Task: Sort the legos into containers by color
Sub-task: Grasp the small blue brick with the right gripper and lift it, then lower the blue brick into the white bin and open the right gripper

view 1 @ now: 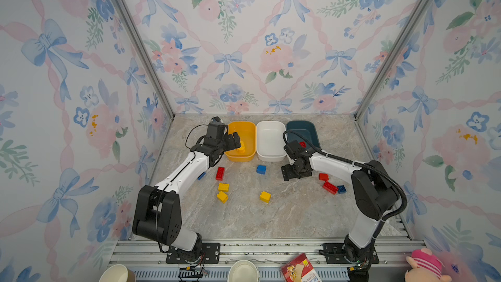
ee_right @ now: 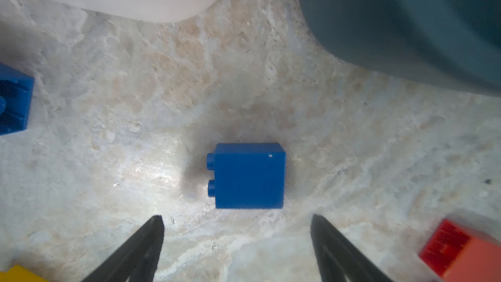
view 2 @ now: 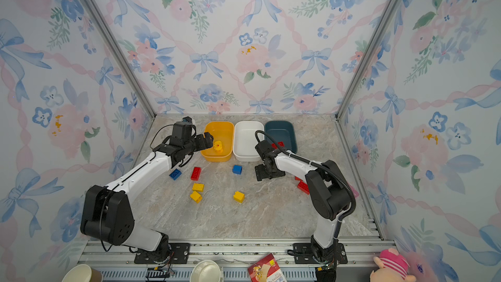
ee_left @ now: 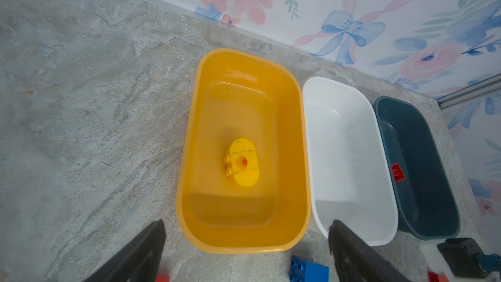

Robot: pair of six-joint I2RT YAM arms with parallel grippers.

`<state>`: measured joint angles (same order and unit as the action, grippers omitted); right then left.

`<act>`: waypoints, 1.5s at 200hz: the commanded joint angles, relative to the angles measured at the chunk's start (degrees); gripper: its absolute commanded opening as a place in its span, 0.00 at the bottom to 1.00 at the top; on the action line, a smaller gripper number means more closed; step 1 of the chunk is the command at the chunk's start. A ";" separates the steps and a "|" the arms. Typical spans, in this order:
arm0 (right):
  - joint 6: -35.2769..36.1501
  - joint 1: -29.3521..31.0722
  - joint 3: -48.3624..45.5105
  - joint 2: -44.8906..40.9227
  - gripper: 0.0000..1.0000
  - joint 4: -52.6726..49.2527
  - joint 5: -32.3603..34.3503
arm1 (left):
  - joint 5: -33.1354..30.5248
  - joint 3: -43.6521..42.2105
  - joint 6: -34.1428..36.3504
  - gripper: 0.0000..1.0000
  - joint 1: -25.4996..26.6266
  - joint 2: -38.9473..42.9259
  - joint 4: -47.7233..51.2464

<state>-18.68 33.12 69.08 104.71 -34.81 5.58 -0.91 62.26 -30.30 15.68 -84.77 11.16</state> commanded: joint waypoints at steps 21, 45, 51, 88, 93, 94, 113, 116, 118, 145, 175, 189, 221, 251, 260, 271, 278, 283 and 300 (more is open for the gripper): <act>1.05 0.61 1.94 2.46 0.81 3.43 2.77 | 1.35 -2.21 -0.46 0.97 -1.40 2.64 -1.30; 0.93 0.63 2.54 3.63 0.75 3.61 2.85 | 1.53 -2.28 -0.50 0.97 -1.70 2.80 -1.40; 0.92 0.63 2.55 3.96 0.74 3.52 2.99 | 1.61 -2.30 -0.58 0.97 -1.71 2.78 -1.36; 0.68 0.71 2.38 4.98 0.67 3.81 3.41 | 2.20 -2.38 -0.78 0.98 -1.80 2.73 -1.79; 0.66 0.76 2.38 5.02 0.66 3.80 3.46 | 2.22 -2.34 -0.82 0.98 -1.80 2.69 -1.80; 0.66 0.74 2.42 5.05 0.65 3.83 3.47 | 2.23 -2.33 -0.77 0.98 -1.80 2.69 -1.78; 0.49 0.75 2.20 5.33 0.59 3.85 3.63 | 2.25 -2.52 -0.86 0.98 -1.82 2.93 -1.86; 0.51 0.78 2.20 5.33 0.58 3.84 3.64 | 2.23 -2.60 -0.84 0.98 -1.81 2.94 -1.84; 0.49 0.78 2.22 5.33 0.58 3.84 3.64 | 2.25 -2.61 -0.82 0.98 -1.82 2.95 -1.86; 0.19 1.04 2.20 5.16 0.48 3.53 3.72 | 1.66 -3.24 -1.19 0.98 -2.02 3.65 -1.88; -0.25 1.80 2.20 3.95 0.40 2.76 4.17 | 1.35 -3.99 -1.48 0.98 -2.32 4.91 -1.86; -0.48 2.27 2.19 2.79 0.39 1.93 4.16 | 1.44 -4.25 -1.45 0.98 -2.32 5.36 -1.90; -0.97 3.48 3.04 -1.16 0.39 -0.14 4.43 | 1.46 -5.37 -1.16 0.98 -2.69 6.72 -2.66; -0.84 4.02 5.77 -4.40 0.39 -2.07 4.34 | 2.13 -7.13 -1.35 0.98 -3.03 7.80 -3.15; -0.75 4.22 7.17 -5.04 0.39 -2.60 4.19 | 2.15 -7.85 -1.40 0.98 -3.16 8.32 -3.32; -0.53 4.40 8.91 -5.37 0.39 -3.05 4.09 | 2.26 -8.69 -1.34 0.98 -3.28 9.08 -3.42; -0.41 4.49 10.33 -5.30 0.39 -3.16 4.08 | 2.31 -9.24 -1.41 0.98 -3.37 9.67 -3.49; -0.22 4.54 11.31 -5.19 0.39 -3.16 4.01 | 2.38 -9.68 -1.35 0.98 -3.46 10.06 -3.47; 0.59 4.43 14.94 -3.57 0.39 -2.33 4.07 | 2.64 -11.19 -1.27 0.98 -3.74 11.30 -3.66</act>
<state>-18.85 36.99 79.48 100.62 -36.05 9.06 0.69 53.10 -31.38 12.53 -75.83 8.40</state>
